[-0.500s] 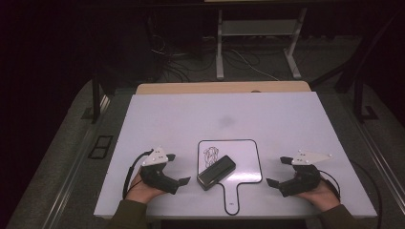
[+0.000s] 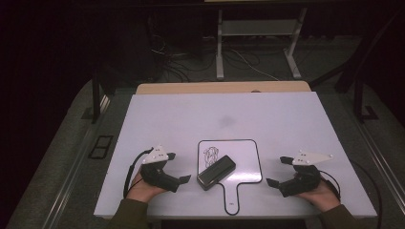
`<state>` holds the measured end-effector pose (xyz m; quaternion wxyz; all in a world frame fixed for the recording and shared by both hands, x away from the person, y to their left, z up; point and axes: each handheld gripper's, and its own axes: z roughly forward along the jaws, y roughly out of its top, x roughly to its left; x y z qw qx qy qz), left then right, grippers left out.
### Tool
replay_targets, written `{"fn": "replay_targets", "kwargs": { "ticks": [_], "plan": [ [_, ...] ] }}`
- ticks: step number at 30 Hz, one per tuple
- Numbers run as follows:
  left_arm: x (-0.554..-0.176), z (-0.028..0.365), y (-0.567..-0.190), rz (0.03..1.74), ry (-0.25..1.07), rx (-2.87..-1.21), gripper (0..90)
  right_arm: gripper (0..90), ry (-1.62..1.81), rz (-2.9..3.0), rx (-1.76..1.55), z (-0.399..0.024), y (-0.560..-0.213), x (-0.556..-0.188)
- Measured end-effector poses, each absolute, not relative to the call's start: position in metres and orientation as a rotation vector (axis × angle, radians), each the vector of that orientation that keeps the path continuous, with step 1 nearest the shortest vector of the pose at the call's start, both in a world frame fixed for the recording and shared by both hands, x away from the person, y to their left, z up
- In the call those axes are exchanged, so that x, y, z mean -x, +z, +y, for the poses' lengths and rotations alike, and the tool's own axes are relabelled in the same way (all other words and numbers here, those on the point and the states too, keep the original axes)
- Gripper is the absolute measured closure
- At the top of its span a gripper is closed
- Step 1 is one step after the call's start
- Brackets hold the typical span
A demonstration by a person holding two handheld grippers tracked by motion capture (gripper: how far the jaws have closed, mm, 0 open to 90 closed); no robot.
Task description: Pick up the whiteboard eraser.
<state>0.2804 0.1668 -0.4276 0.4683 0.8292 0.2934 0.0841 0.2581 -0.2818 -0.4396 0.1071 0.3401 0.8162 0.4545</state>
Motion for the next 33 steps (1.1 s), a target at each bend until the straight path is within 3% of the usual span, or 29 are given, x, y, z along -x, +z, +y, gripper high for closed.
{"fn": "replay_targets", "kwargs": {
  "ticks": [33],
  "plan": [
    [-0.288, 0.146, -0.416, 0.707, 0.184, -2.012, 0.0, 0.0, 1.374, 2.370, -1.025, -0.285, -0.438, -0.258]
  ]
}}
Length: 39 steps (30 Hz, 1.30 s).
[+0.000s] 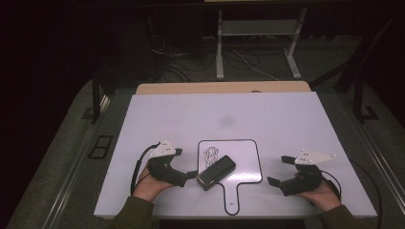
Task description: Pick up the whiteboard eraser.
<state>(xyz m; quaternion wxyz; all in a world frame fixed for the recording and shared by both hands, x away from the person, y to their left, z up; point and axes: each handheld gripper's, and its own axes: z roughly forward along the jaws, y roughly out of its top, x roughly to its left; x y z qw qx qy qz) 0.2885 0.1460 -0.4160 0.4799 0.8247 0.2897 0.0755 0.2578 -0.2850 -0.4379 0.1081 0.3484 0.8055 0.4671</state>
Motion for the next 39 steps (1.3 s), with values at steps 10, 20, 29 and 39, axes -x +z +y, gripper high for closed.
{"fn": "replay_targets", "kwargs": {
  "ticks": [10, 20, 29, 39],
  "plan": [
    [-0.293, 0.133, -0.415, 0.690, 0.160, -2.007, 0.0, 0.0, 1.379, 2.369, -1.022, -0.285, -0.438, -0.258],
    [-0.297, 0.125, -0.412, 0.702, 0.163, -1.994, 0.0, 0.0, 1.388, 2.369, -1.022, -0.285, -0.439, -0.260],
    [-0.300, 0.114, -0.408, 0.691, 0.166, -1.988, 0.0, 0.0, 1.393, 2.370, -1.022, -0.285, -0.439, -0.260],
    [-0.303, 0.089, -0.408, 0.646, 0.147, -2.026, 0.0, 0.0, 1.388, 2.370, -1.026, -0.285, -0.438, -0.260]
  ]
}}
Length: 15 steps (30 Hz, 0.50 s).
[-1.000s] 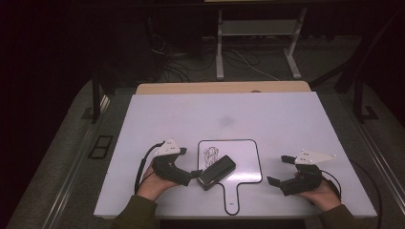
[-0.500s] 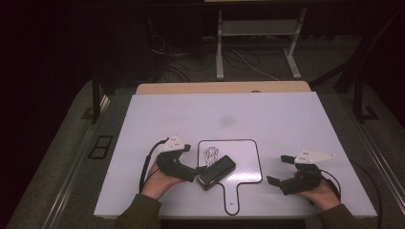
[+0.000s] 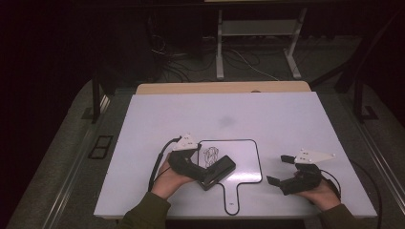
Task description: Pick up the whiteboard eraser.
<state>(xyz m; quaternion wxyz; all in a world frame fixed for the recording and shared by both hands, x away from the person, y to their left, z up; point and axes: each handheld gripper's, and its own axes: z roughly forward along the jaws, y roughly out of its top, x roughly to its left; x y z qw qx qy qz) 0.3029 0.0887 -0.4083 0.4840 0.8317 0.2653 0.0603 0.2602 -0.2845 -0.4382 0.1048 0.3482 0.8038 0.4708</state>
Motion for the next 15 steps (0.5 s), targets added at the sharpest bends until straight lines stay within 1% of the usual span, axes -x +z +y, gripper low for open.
{"fn": "replay_targets", "kwargs": {
  "ticks": [6, 15],
  "plan": [
    [-0.304, 0.078, -0.409, 0.632, 0.149, -2.048, 0.0, 0.0, 1.388, 2.370, -1.025, -0.285, -0.438, -0.260],
    [-0.299, 0.062, -0.415, 0.583, 0.154, -2.145, 0.7, 0.0, 1.389, 2.378, -1.018, -0.283, -0.439, -0.259]
  ]
}}
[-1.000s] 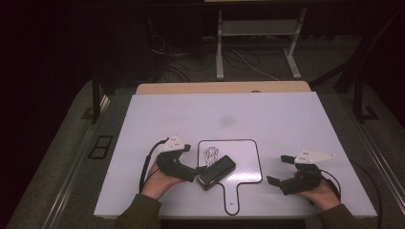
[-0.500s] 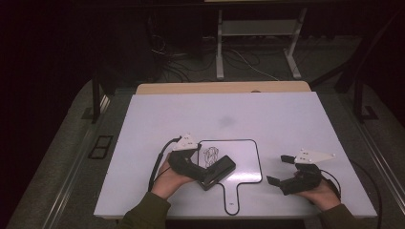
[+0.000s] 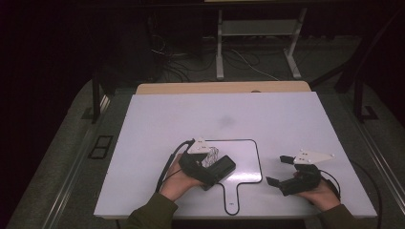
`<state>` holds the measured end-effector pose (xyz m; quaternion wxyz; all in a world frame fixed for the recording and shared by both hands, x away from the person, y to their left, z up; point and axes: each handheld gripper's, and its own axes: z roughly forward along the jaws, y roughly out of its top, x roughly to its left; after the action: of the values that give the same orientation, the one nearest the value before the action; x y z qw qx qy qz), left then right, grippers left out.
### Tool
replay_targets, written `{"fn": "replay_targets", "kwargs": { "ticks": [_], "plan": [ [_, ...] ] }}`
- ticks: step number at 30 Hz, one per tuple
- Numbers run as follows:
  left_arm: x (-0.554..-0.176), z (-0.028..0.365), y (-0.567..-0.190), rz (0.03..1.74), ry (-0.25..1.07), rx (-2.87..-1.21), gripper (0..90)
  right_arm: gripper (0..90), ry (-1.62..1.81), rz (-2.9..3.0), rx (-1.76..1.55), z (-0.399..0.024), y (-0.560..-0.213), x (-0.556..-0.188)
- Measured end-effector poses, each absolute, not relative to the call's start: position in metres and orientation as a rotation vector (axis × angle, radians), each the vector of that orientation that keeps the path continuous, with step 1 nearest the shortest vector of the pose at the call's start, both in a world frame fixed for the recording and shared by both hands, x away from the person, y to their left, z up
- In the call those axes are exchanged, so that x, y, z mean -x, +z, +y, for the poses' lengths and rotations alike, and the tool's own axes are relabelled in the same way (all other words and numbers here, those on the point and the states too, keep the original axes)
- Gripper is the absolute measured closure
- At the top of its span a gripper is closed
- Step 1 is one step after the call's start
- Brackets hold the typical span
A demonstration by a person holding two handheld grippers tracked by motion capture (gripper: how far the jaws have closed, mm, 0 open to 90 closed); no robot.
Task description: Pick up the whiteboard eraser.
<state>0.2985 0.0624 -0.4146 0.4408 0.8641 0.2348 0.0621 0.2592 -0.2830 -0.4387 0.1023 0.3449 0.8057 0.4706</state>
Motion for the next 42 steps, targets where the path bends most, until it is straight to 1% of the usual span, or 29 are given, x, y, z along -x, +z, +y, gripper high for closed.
{"fn": "replay_targets", "kwargs": {
  "ticks": [10, 11, 16, 21, 22, 26, 29, 33, 42],
  "plan": [
    [-0.297, 0.055, -0.426, 0.593, 0.150, -2.230, 8.4, 0.0, 1.392, 2.383, -1.016, -0.283, -0.439, -0.259],
    [-0.296, 0.054, -0.427, 0.594, 0.152, -2.238, 12.5, 0.0, 1.391, 2.383, -1.016, -0.283, -0.439, -0.259],
    [-0.295, 0.051, -0.431, 0.598, 0.164, -2.288, 15.2, 0.0, 1.390, 2.383, -1.018, -0.283, -0.439, -0.260],
    [-0.295, 0.049, -0.432, 0.594, 0.163, -2.303, 18.3, 0.0, 1.391, 2.382, -1.016, -0.283, -0.439, -0.260],
    [-0.294, 0.049, -0.433, 0.588, 0.165, -2.310, 20.6, 0.0, 1.391, 2.381, -1.017, -0.283, -0.439, -0.260],
    [-0.294, 0.048, -0.435, 0.590, 0.166, -2.329, 24.2, 0.0, 1.392, 2.380, -1.019, -0.283, -0.439, -0.260],
    [-0.294, 0.047, -0.436, 0.587, 0.164, -2.333, 25.5, 0.0, 1.392, 2.380, -1.021, -0.283, -0.439, -0.260],
    [-0.293, 0.047, -0.437, 0.589, 0.168, -2.343, 31.2, 0.0, 1.394, 2.378, -1.025, -0.284, -0.439, -0.260],
    [-0.293, 0.047, -0.436, 0.592, 0.168, -2.354, 35.5, 0.0, 1.399, 2.375, -1.027, -0.284, -0.438, -0.260]
  ]
}}
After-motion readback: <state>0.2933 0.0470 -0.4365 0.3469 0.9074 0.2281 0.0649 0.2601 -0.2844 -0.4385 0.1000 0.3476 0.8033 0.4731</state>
